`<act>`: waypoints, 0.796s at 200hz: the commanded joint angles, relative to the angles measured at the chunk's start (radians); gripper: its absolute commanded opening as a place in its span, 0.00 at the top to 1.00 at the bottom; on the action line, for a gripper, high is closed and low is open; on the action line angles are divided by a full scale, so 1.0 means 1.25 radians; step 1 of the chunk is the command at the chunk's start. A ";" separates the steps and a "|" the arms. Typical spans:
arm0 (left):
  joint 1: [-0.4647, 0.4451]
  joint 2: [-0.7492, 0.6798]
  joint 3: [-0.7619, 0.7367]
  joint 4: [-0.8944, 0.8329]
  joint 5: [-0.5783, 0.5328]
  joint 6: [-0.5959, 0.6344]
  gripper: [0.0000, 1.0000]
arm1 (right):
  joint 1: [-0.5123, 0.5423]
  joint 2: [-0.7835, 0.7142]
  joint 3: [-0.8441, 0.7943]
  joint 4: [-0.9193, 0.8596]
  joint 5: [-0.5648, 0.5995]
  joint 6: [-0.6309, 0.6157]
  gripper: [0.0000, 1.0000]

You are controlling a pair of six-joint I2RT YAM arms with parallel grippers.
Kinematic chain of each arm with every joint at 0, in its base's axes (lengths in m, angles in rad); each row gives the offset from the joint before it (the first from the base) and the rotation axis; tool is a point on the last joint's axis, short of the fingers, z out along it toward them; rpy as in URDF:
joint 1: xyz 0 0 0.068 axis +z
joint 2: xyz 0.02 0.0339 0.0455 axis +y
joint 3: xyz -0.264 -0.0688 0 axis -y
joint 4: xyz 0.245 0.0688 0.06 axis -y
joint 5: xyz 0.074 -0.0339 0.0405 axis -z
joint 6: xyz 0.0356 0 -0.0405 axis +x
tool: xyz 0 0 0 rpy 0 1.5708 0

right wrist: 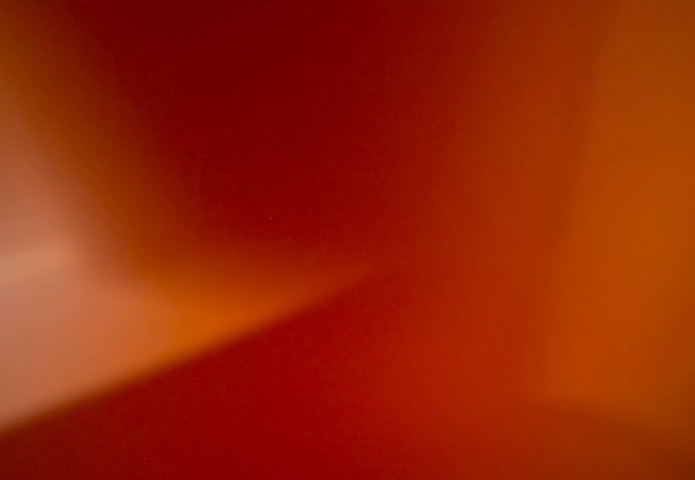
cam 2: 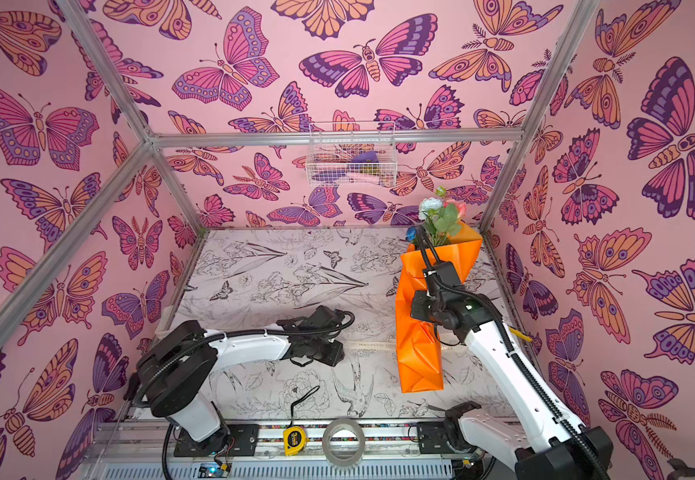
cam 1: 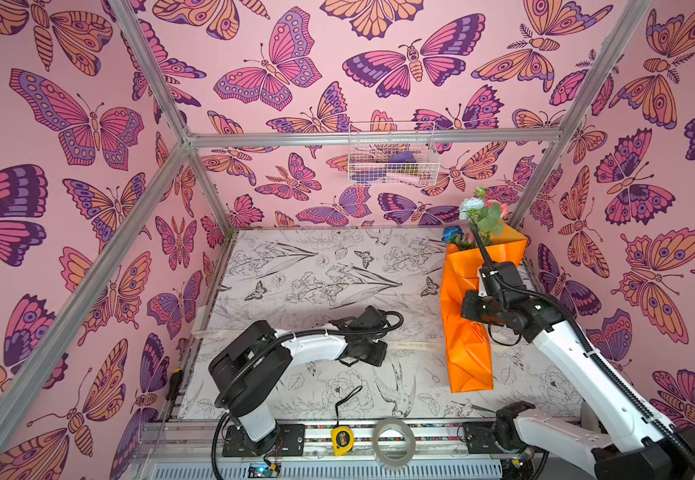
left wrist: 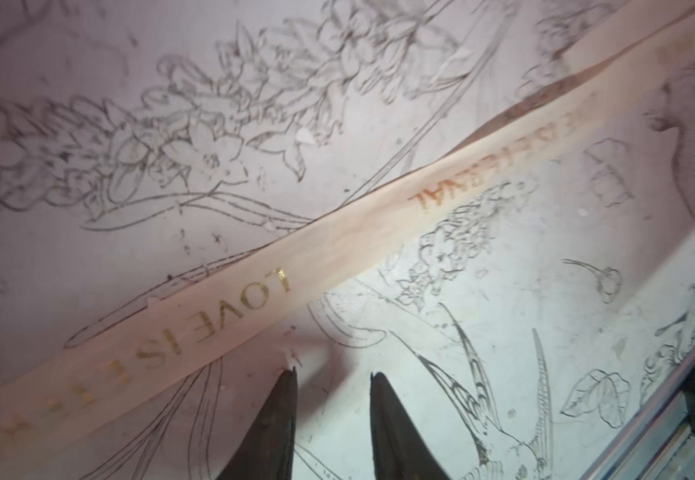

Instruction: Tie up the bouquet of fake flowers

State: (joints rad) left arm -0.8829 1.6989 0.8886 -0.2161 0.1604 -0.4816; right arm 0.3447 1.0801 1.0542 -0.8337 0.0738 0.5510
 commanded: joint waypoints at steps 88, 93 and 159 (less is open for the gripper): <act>0.114 0.271 0.233 0.036 0.046 0.033 0.72 | 0.027 0.096 0.017 0.091 0.021 0.018 1.00; 0.119 0.282 0.251 0.035 0.052 0.034 0.72 | 0.027 0.105 0.020 0.093 0.020 0.018 1.00; 0.156 0.181 0.223 0.061 0.091 0.019 0.62 | 0.127 0.184 0.052 0.152 0.028 0.065 1.00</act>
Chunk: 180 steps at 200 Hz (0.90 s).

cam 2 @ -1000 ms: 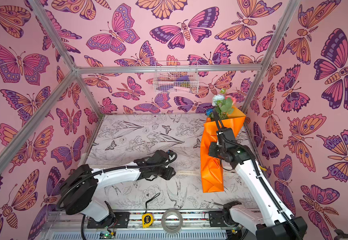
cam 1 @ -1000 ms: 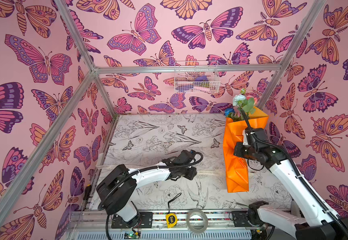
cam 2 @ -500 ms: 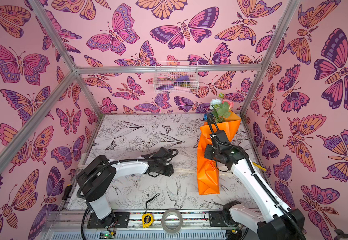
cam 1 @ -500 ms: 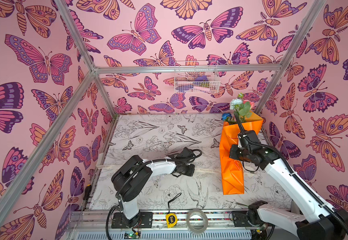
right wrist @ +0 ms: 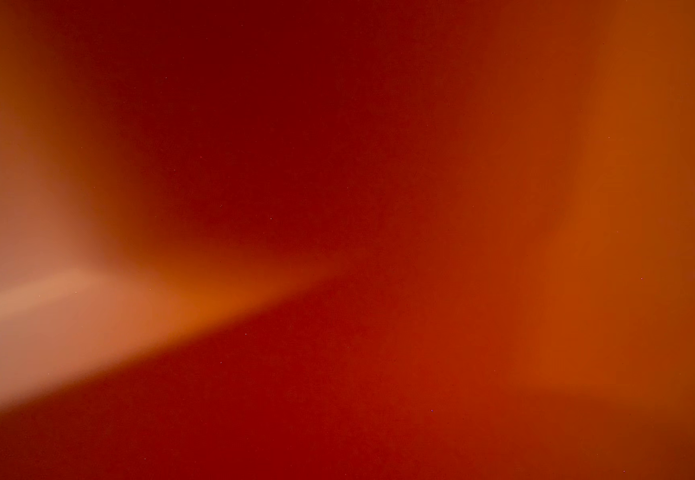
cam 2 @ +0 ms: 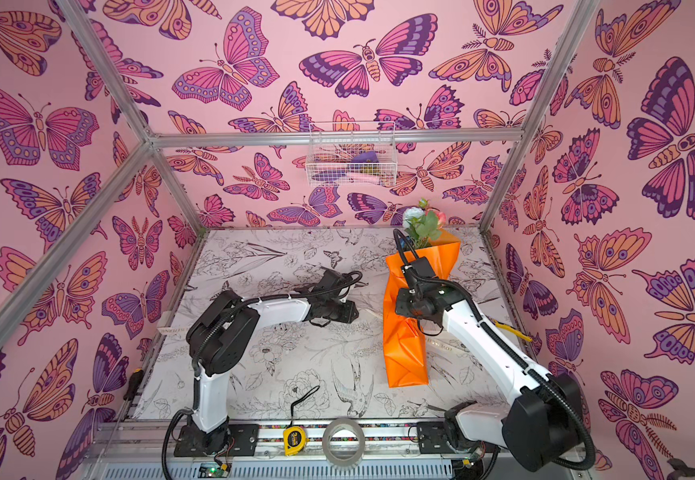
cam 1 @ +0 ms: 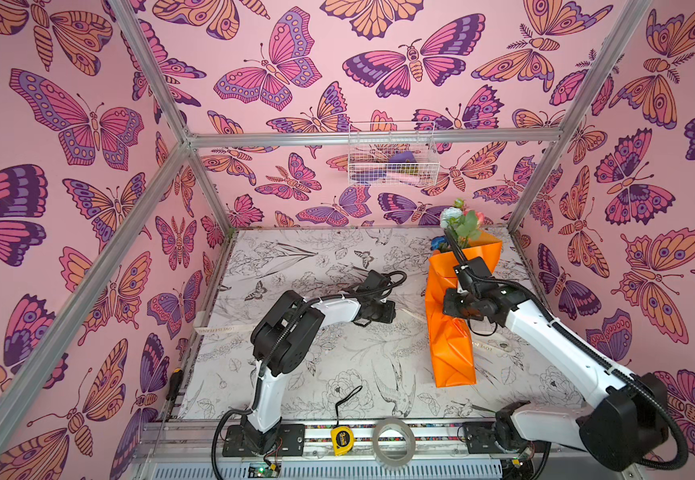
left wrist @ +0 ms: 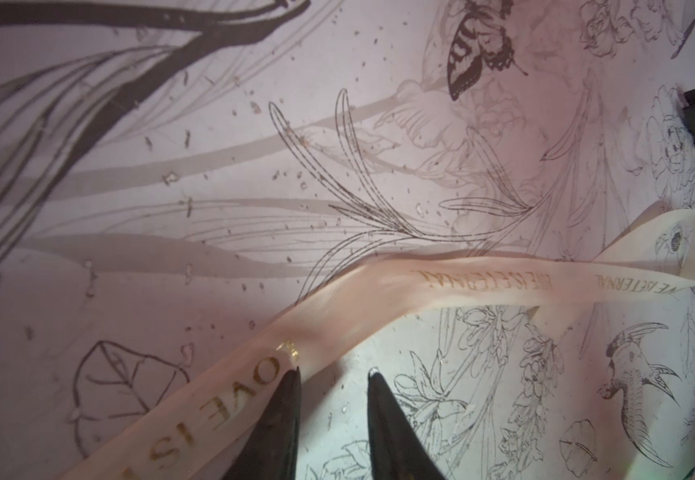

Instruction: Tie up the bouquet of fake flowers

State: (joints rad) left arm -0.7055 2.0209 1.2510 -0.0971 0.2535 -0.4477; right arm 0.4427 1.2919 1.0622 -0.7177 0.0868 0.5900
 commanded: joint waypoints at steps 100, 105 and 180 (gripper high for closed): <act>0.345 -0.725 -0.488 -0.122 -0.126 -0.218 0.04 | 0.257 0.257 0.173 0.157 0.014 0.099 1.00; 0.365 -0.742 -0.489 -0.135 -0.134 -0.216 0.02 | 0.262 0.272 0.183 0.159 0.012 0.099 1.00; 0.540 -0.814 -0.474 -0.243 -0.160 -0.184 0.00 | 0.278 0.447 0.223 0.256 -0.070 0.161 1.00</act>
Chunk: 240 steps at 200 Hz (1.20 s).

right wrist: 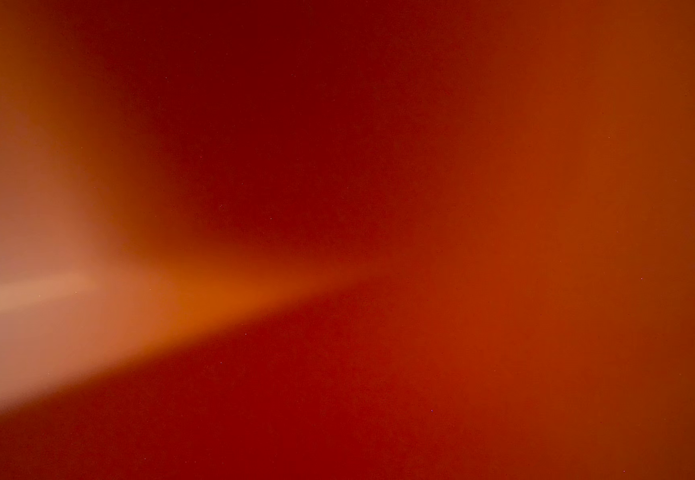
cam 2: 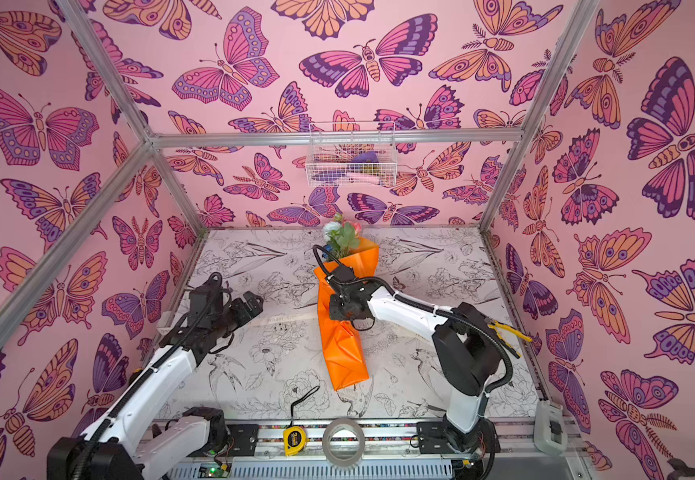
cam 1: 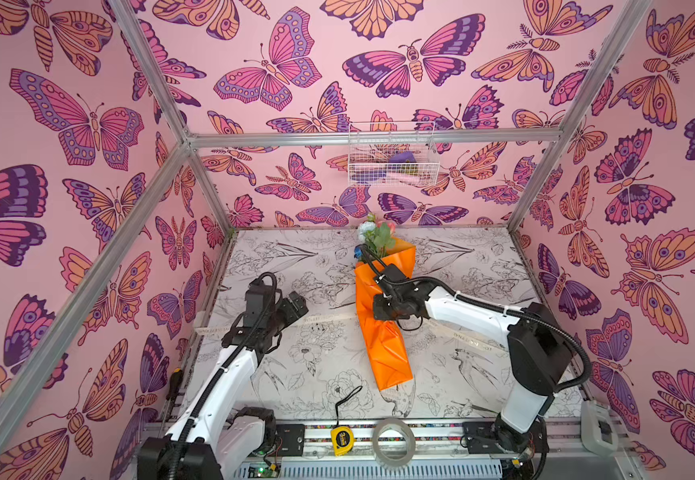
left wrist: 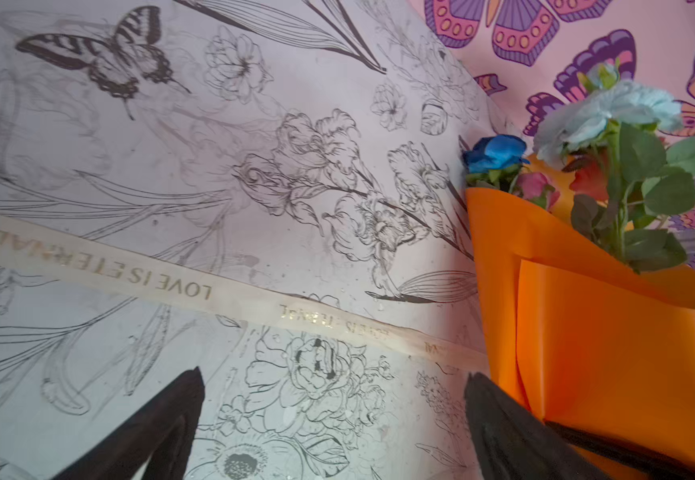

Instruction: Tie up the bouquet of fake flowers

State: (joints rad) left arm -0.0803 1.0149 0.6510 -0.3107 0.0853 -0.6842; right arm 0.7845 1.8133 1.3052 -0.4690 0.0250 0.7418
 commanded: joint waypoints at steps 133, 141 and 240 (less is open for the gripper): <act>0.214 -0.041 0.015 -0.072 -0.323 -0.078 0.09 | 0.002 0.118 0.030 0.044 -0.008 0.055 0.45; 0.216 -0.043 0.017 -0.073 -0.332 -0.065 0.09 | 0.001 0.104 0.028 0.039 -0.002 0.053 0.40; 0.334 0.035 0.010 -0.061 -0.370 -0.065 0.00 | -0.030 -0.018 -0.019 -0.004 0.047 0.021 0.18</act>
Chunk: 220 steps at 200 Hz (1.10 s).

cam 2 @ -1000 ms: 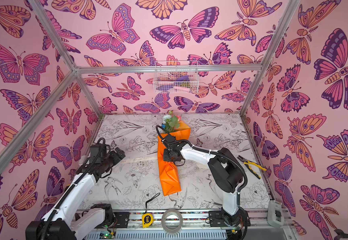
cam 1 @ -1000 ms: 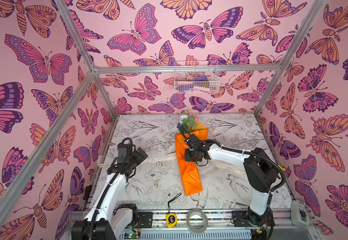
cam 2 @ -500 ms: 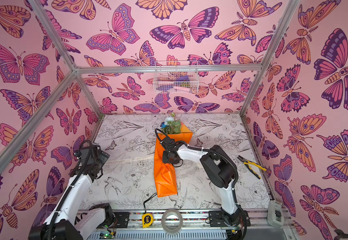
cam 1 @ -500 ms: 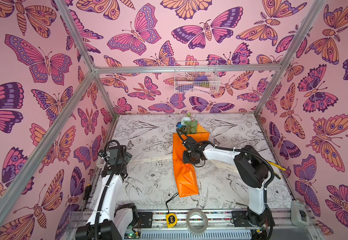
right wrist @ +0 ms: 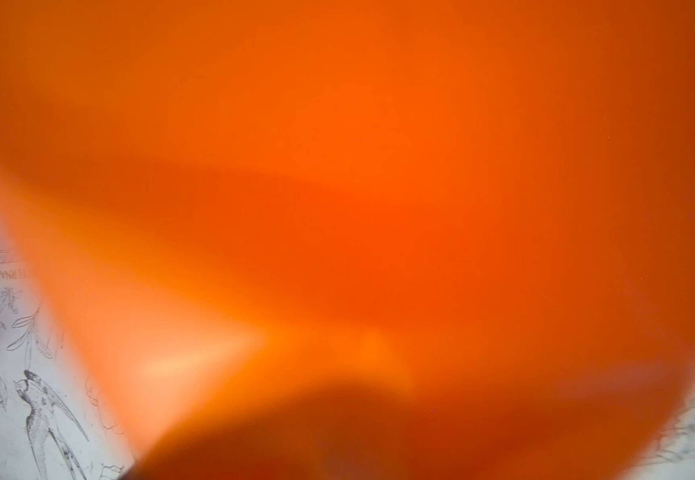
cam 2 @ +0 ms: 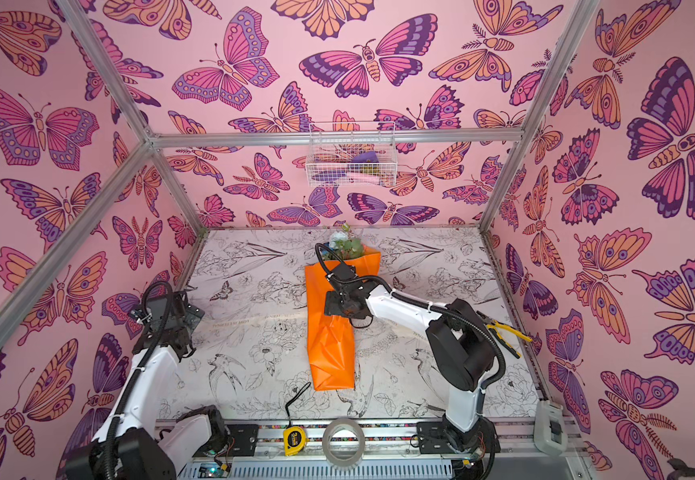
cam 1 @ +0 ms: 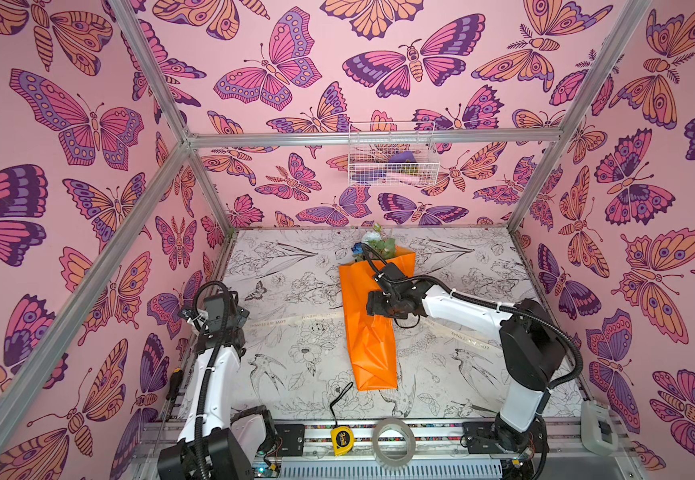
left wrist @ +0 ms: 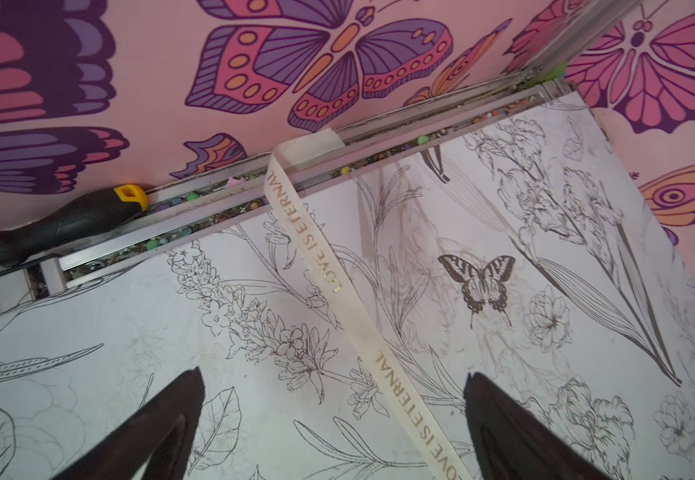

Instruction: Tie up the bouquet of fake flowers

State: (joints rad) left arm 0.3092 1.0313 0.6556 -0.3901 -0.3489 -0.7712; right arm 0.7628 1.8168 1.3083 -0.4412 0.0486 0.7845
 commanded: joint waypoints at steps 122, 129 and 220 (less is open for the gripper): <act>0.145 0.146 -0.026 0.071 0.001 0.054 0.05 | -0.015 -0.090 -0.028 -0.110 0.033 -0.065 0.01; 0.150 0.159 -0.024 0.076 0.006 0.058 0.05 | -0.015 -0.098 -0.034 -0.113 0.030 -0.066 0.01; 0.212 0.304 -0.005 0.148 0.122 0.072 0.19 | 0.023 -0.030 -0.017 -0.064 -0.073 -0.078 0.35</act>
State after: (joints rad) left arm 0.5671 1.3922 0.6422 -0.2420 -0.2489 -0.6933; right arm 0.7834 1.7016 1.2556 -0.5426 0.0124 0.6998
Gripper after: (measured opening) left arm 0.816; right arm 0.673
